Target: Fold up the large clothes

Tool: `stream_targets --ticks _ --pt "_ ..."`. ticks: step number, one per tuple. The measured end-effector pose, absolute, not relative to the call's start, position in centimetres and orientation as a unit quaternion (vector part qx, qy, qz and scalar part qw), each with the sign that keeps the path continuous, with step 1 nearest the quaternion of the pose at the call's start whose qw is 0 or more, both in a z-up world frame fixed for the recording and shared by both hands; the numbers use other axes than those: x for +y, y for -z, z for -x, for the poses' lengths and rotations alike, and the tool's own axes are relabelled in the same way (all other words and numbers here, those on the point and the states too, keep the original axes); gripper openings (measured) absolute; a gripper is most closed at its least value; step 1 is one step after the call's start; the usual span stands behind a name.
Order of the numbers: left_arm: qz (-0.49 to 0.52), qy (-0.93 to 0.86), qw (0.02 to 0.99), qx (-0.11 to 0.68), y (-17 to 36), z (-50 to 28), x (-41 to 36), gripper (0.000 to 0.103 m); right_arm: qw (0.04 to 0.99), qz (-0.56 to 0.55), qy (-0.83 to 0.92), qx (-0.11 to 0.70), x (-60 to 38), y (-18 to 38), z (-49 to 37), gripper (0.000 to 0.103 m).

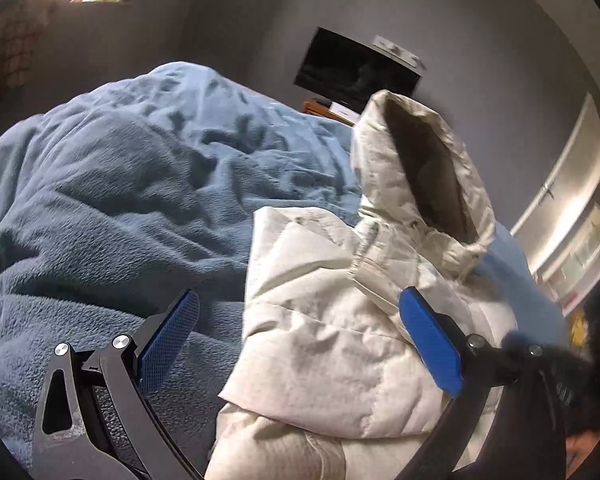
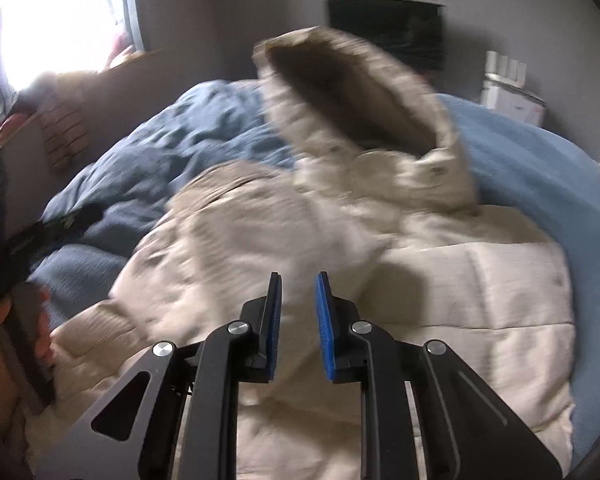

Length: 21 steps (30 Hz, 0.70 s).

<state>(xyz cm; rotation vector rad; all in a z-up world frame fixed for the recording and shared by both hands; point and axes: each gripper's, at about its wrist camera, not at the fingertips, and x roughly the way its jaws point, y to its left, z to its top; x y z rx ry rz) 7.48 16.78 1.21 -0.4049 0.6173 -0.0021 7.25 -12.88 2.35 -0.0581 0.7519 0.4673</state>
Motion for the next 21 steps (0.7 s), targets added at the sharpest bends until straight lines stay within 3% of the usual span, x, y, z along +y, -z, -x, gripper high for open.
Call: stream_targets --ticks 2,5,13,14,15,16,18,21 --pt "0.208 -0.006 0.931 0.300 -1.2 -7.5 17.2 0.096 0.893 0.046 -0.249 0.371 -10.9 -2.0 -6.8 0.023" --pt "0.218 -0.013 0.928 0.302 -1.0 -7.5 17.6 0.096 0.885 0.080 -0.273 0.368 -7.8 -1.6 -6.1 0.055" --pt "0.215 -0.008 0.927 0.309 -0.8 -7.7 17.6 0.096 0.886 0.183 -0.232 0.358 -3.3 -0.1 -7.3 0.056" --pt "0.213 -0.005 0.927 0.309 -0.8 -7.7 17.5 0.096 0.885 0.188 -0.222 0.362 -3.3 0.4 -8.0 0.055" --pt "0.209 0.000 0.927 0.311 -0.8 -7.8 17.3 0.096 0.888 0.195 -0.210 0.360 -3.7 0.6 -8.3 0.032" --pt "0.205 0.007 0.927 0.315 -0.7 -7.9 17.0 0.096 0.891 0.194 -0.205 0.355 -4.1 0.6 -8.5 0.023" --pt "0.194 0.018 0.926 0.323 -0.6 -8.2 16.5 0.096 0.899 0.167 -0.203 0.350 -5.6 0.0 -8.7 0.013" --pt "0.167 0.039 0.923 0.343 -0.1 -8.8 15.0 0.096 0.912 0.133 -0.194 0.335 -8.1 -1.7 -8.6 0.010"
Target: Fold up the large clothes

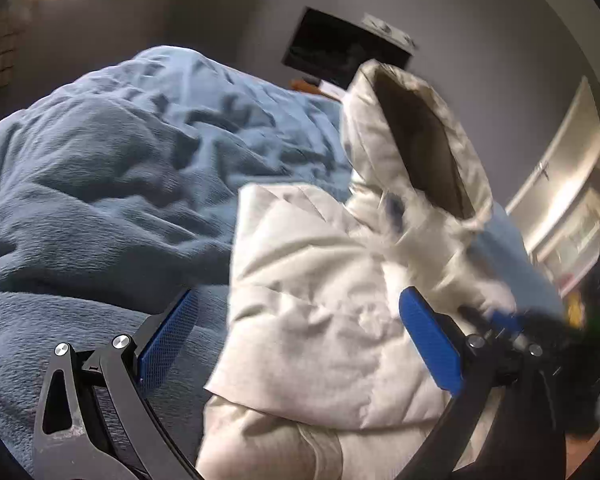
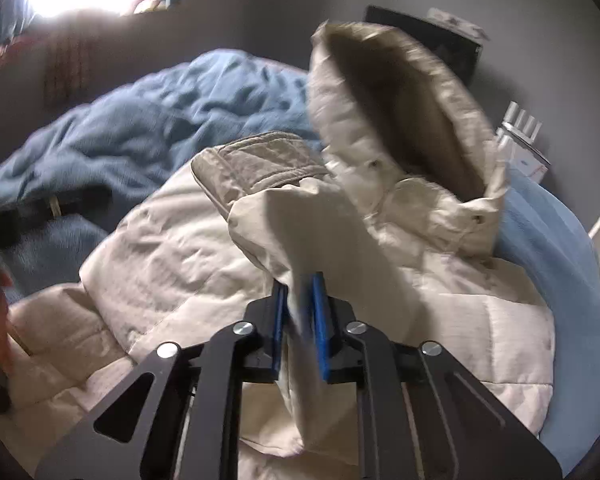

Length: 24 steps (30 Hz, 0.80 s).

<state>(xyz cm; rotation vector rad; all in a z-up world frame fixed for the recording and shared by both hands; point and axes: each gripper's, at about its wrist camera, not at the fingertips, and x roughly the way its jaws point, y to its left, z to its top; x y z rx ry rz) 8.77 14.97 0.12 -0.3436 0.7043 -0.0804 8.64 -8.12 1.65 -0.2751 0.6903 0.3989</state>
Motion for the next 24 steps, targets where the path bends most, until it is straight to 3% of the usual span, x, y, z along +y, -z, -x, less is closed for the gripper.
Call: stream_targets --ticks 11,24 --pt "0.087 0.058 0.926 0.362 0.6 -9.0 11.3 0.096 0.936 0.034 -0.124 0.329 -18.4 -4.9 -8.0 0.010" --pt "0.045 0.066 0.921 0.381 1.5 -9.1 9.7 0.096 0.885 -0.083 -0.099 0.448 -26.1 2.1 -8.8 0.010"
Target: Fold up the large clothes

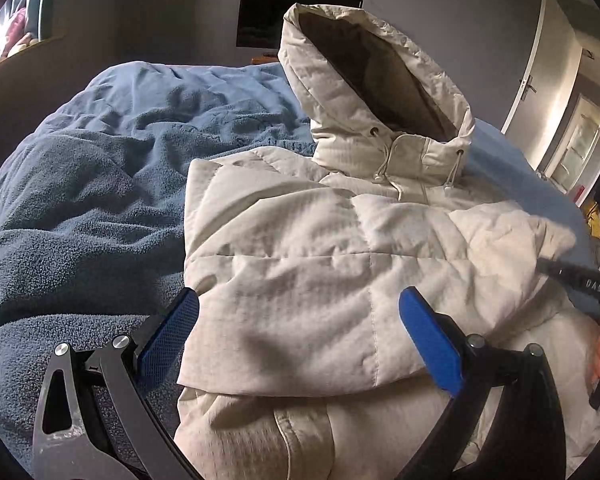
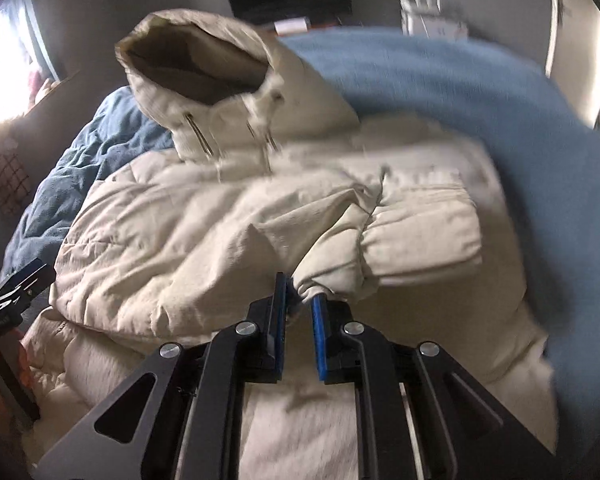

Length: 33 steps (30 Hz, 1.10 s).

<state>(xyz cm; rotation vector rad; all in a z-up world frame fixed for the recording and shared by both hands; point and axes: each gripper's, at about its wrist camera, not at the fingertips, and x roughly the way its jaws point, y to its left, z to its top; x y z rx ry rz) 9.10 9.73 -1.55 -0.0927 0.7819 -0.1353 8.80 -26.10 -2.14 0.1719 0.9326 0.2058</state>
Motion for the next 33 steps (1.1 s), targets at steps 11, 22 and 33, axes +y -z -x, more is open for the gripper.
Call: stream_targets --ticks 11,22,33 --pt "0.042 0.063 0.919 0.386 1.7 -9.2 9.6 0.096 0.841 -0.157 -0.138 0.499 -29.6 3.6 -7.7 0.049" --pt "0.036 0.061 0.917 0.393 2.1 -9.3 9.5 0.096 0.870 -0.180 -0.068 0.454 -35.6 2.3 -9.0 0.062" --pt "0.020 0.053 0.910 0.411 2.8 -9.8 8.8 0.096 0.877 -0.157 -0.087 0.445 -34.2 4.2 -9.8 0.023"
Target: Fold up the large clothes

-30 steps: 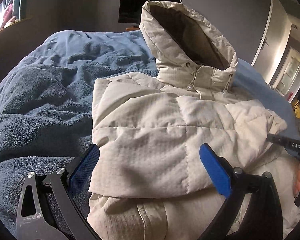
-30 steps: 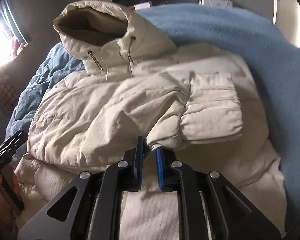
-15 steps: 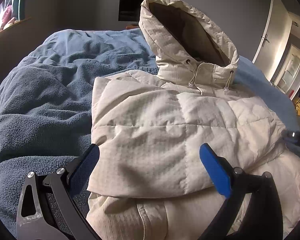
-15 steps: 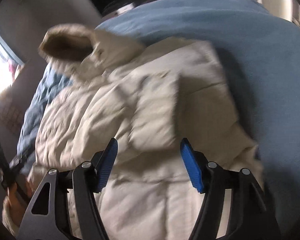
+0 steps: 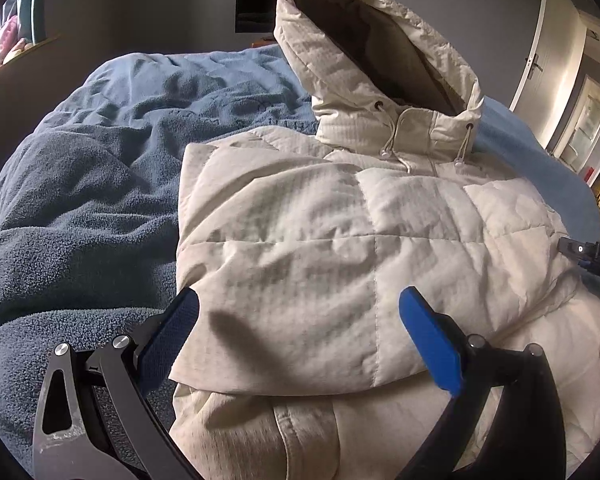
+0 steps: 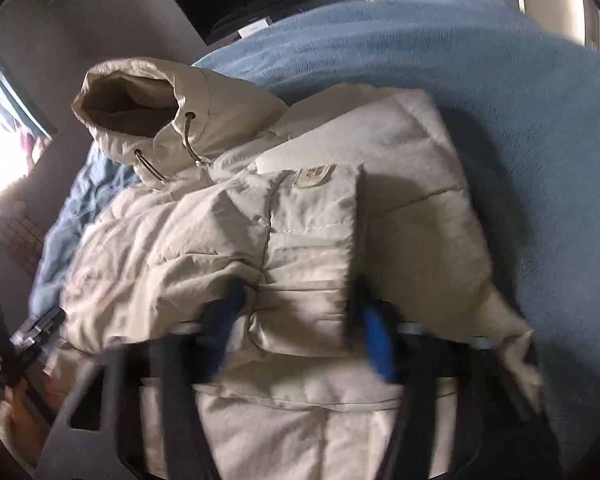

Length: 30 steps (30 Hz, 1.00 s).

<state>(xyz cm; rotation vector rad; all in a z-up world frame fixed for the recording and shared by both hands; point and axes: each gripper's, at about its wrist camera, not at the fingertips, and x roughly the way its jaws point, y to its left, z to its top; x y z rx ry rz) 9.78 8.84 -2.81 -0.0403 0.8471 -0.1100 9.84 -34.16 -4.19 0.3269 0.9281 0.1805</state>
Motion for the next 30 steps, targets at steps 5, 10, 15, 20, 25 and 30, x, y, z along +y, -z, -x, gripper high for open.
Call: stream_targets --ticks 5,10,15,20,25,30 --pt "0.015 0.048 0.909 0.414 2.9 -9.7 8.6 0.096 0.900 -0.145 -0.094 0.401 -34.8 1.7 -8.1 0.014" --pt "0.010 0.046 0.909 0.414 2.9 -9.5 8.5 0.096 0.915 -0.128 -0.088 0.373 -35.2 -0.7 -6.4 0.013" --pt "0.007 0.047 0.906 0.420 3.1 -9.7 8.3 0.096 0.899 -0.106 -0.064 0.420 -35.7 2.3 -5.9 0.003" --pt "0.006 0.046 0.905 0.423 3.3 -9.8 8.2 0.096 0.890 -0.156 -0.064 0.424 -37.3 3.4 -6.5 0.003" --pt "0.004 0.046 0.904 0.426 3.4 -9.8 8.2 0.096 0.888 -0.182 -0.070 0.415 -37.8 2.9 -6.7 0.004" --pt "0.005 0.045 0.904 0.426 3.4 -9.8 8.2 0.096 0.876 -0.213 -0.086 0.424 -37.7 3.5 -7.8 0.036"
